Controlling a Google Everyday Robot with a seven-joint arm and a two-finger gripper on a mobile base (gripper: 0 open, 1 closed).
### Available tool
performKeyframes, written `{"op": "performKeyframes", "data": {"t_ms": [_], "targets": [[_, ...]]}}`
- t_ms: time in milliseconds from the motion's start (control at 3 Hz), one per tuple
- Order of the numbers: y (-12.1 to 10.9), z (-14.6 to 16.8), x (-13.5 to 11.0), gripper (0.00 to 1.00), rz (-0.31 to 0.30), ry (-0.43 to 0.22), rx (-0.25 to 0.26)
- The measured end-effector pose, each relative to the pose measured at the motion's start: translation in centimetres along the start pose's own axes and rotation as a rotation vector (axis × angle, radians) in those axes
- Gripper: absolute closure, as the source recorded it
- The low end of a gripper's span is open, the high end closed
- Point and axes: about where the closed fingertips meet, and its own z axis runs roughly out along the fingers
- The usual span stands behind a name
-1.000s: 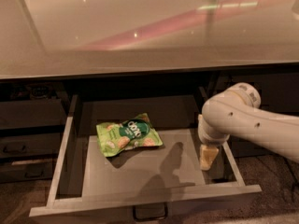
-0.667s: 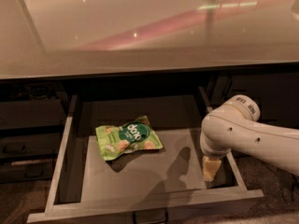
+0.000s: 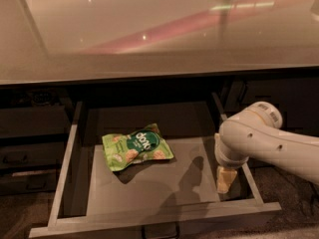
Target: Open top drawer
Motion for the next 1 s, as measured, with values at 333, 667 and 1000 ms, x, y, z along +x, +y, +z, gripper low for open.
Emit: {"op": "performKeyframes", "data": {"t_ms": [333, 667, 1000], "targets": [[0.4, 0.0, -0.2, 0.0, 0.033, -0.151, -0.042], [1.5, -0.3, -0.4, 0.0, -0.001, -0.265, -0.09], [1.6, -0.3, -0.4, 0.0, -0.073, -0.272, -0.082]]}}
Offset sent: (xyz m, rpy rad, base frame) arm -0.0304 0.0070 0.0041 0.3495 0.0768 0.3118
